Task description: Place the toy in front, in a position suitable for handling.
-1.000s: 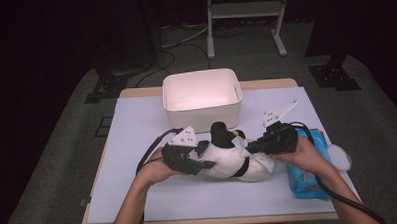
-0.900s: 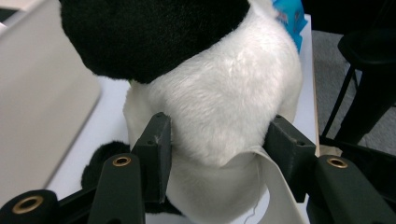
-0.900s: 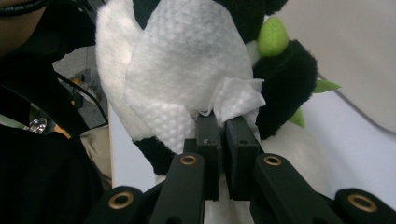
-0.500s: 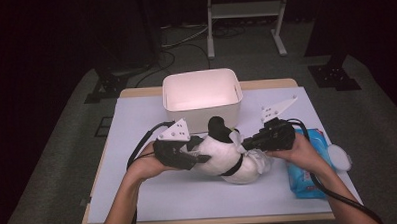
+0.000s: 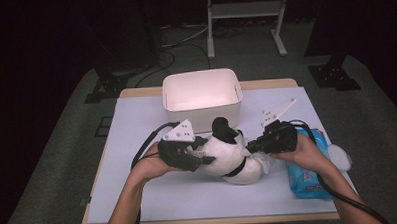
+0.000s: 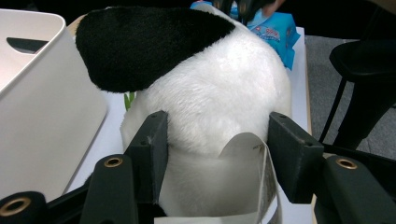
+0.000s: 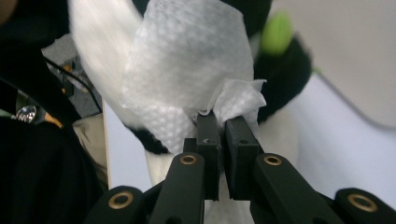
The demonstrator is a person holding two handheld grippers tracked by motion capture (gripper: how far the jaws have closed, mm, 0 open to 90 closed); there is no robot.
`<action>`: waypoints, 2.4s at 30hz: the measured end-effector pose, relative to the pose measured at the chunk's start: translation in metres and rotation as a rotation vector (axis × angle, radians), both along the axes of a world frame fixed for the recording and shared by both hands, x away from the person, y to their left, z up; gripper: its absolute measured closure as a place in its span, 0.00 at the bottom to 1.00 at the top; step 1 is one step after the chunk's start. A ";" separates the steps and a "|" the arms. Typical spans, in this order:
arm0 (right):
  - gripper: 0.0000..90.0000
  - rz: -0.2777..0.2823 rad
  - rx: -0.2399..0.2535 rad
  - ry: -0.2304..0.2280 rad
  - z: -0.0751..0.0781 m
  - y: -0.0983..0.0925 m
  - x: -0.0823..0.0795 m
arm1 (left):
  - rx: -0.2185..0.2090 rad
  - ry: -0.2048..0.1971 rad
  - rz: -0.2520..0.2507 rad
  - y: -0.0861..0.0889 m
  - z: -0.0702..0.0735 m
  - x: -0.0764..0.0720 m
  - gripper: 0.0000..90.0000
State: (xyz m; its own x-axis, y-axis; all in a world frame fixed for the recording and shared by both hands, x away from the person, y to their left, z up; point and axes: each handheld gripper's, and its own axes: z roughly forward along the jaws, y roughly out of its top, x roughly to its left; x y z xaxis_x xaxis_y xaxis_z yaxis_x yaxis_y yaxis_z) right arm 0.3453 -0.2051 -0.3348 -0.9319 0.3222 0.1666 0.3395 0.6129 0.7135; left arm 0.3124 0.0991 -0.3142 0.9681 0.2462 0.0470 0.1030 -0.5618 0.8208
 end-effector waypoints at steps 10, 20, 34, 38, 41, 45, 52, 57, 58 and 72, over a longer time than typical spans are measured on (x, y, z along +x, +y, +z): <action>0.95 -0.013 0.015 0.015 -0.009 -0.011 0.000 | -0.025 0.024 0.006 0.001 0.000 0.001 0.38; 0.95 -0.017 0.020 0.028 -0.012 -0.017 0.000 | -0.015 0.042 -0.012 0.002 -0.010 0.004 0.27; 0.95 0.008 0.120 0.067 -0.015 -0.014 -0.001 | 0.007 -0.044 0.010 -0.005 -0.002 0.002 0.48; 0.95 0.014 0.139 0.066 -0.015 -0.011 0.000 | 0.006 -0.062 0.010 -0.003 0.009 0.001 0.48; 0.95 0.019 0.158 0.072 -0.014 -0.010 0.001 | 0.022 -0.069 0.005 -0.001 0.015 0.000 0.48; 0.95 0.008 0.182 0.052 -0.005 -0.014 0.001 | 0.047 -0.063 -0.005 -0.001 0.014 -0.001 0.47; 0.95 -0.003 0.194 -0.011 0.023 -0.018 0.001 | 0.038 -0.063 -0.017 -0.007 0.013 -0.002 0.46; 0.95 0.002 0.195 -0.049 0.041 -0.012 0.001 | 0.043 -0.064 -0.018 -0.010 0.014 -0.001 0.46; 0.95 0.004 0.199 -0.055 0.044 -0.011 0.001 | 0.040 -0.062 -0.016 -0.011 0.014 -0.002 0.46; 0.94 0.030 0.164 -0.100 0.059 0.000 -0.003 | 0.051 -0.054 -0.030 -0.021 0.015 0.002 0.45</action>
State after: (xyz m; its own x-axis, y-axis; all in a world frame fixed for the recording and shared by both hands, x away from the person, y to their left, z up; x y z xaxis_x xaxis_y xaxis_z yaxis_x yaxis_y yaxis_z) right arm 0.3425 -0.2050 -0.2755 -0.9552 0.2703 0.1206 0.2452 0.4948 0.8337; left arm 0.3148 0.0786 -0.2987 0.9708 0.2127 0.1111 0.0417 -0.6053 0.7949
